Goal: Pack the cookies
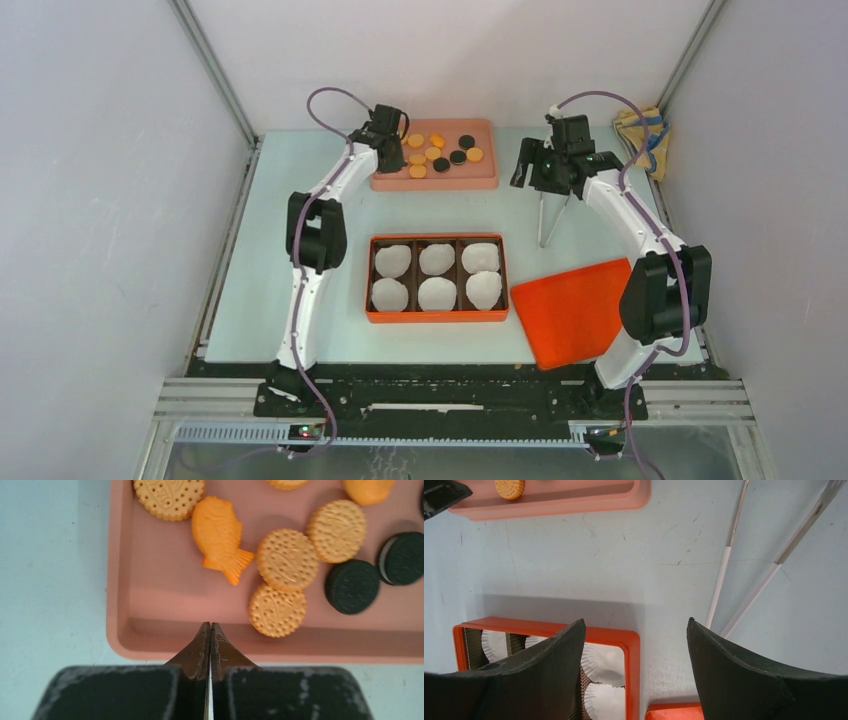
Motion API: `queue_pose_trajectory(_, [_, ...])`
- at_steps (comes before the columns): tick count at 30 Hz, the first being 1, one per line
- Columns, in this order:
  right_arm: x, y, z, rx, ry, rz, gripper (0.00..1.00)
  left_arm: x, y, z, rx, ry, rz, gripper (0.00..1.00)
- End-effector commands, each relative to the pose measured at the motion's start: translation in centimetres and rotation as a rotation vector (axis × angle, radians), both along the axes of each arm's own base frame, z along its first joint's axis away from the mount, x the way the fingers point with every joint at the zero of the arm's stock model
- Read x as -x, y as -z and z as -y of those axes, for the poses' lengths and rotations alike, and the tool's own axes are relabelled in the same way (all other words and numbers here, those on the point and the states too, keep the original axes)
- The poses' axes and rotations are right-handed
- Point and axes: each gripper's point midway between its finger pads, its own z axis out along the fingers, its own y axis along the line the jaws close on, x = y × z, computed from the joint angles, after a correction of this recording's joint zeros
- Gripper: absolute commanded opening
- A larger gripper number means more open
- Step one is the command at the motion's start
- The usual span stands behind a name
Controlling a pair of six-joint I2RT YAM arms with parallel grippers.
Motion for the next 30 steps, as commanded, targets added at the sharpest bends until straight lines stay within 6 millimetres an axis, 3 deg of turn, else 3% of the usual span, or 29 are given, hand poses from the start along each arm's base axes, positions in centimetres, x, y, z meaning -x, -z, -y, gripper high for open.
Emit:
queue_pose_trajectory(1, [0.3,-2.3,-0.5,-0.056,-0.005,0.054,0.82,-2.3,-0.7,-0.1,0.099,-0.030,0.045,0.00])
queue_pose_trajectory(7, [0.9,-2.5,-1.1,-0.071,-0.023,0.056,0.82,-2.7,0.5,-0.3,0.124,-0.039,0.033,0.00])
queue_pose_trajectory(10, [0.9,-2.4,-0.6,-0.054,0.000,0.058,0.82,-1.7,0.7,0.4,0.161,-0.025,-0.003,0.00])
queue_pose_trajectory(12, [0.7,-2.5,-0.1,-0.048,0.020,0.062,0.83,0.3,1.7,1.2,0.196,-0.005,-0.065,0.00])
queue_pose_trajectory(13, [0.6,-2.7,0.0,-0.048,0.023,0.066,0.84,1.0,0.9,1.8,0.217,0.009,-0.065,0.00])
queue_pose_trajectory(20, [0.2,-2.4,1.3,-0.039,0.088,0.043,0.86,8.7,2.2,4.0,0.225,0.053,-0.179,0.00])
queue_pose_trajectory(24, [0.8,-0.5,3.7,0.032,0.184,-0.022,0.87,11.5,2.9,4.7,0.198,0.088,-0.220,0.00])
queue_pose_trajectory(30, [2.4,3.7,6.4,0.062,0.273,-0.182,0.95,14.3,4.4,3.4,0.148,0.077,-0.265,0.00])
